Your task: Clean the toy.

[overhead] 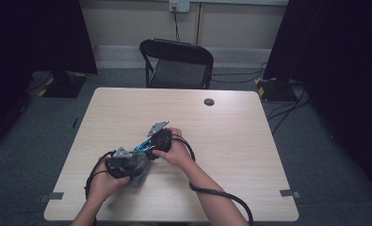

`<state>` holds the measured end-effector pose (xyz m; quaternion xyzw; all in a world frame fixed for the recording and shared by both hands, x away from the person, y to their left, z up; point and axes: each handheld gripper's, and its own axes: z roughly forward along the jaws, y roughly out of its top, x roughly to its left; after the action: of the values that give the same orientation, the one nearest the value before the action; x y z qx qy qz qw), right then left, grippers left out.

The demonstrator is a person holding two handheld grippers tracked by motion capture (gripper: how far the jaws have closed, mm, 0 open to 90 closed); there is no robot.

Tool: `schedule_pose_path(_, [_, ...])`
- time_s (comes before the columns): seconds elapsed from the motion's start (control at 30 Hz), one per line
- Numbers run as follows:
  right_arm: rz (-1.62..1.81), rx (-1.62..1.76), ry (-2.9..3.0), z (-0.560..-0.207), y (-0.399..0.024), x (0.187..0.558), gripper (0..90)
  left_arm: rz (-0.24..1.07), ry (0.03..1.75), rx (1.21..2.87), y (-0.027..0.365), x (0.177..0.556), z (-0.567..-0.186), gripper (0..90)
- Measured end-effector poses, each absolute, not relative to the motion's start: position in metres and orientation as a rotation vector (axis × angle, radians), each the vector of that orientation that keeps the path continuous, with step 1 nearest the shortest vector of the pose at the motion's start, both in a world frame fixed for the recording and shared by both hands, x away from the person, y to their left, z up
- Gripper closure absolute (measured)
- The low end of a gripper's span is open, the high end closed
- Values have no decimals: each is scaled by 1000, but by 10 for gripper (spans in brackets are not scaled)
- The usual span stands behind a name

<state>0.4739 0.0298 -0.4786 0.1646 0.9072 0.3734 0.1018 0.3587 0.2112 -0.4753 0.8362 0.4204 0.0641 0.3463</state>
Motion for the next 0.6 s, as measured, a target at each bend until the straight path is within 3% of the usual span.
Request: schedule_pose_path(0.6, [1112,488,2678,-479,29,474,192,105,1004,2179,193,352,-467,780])
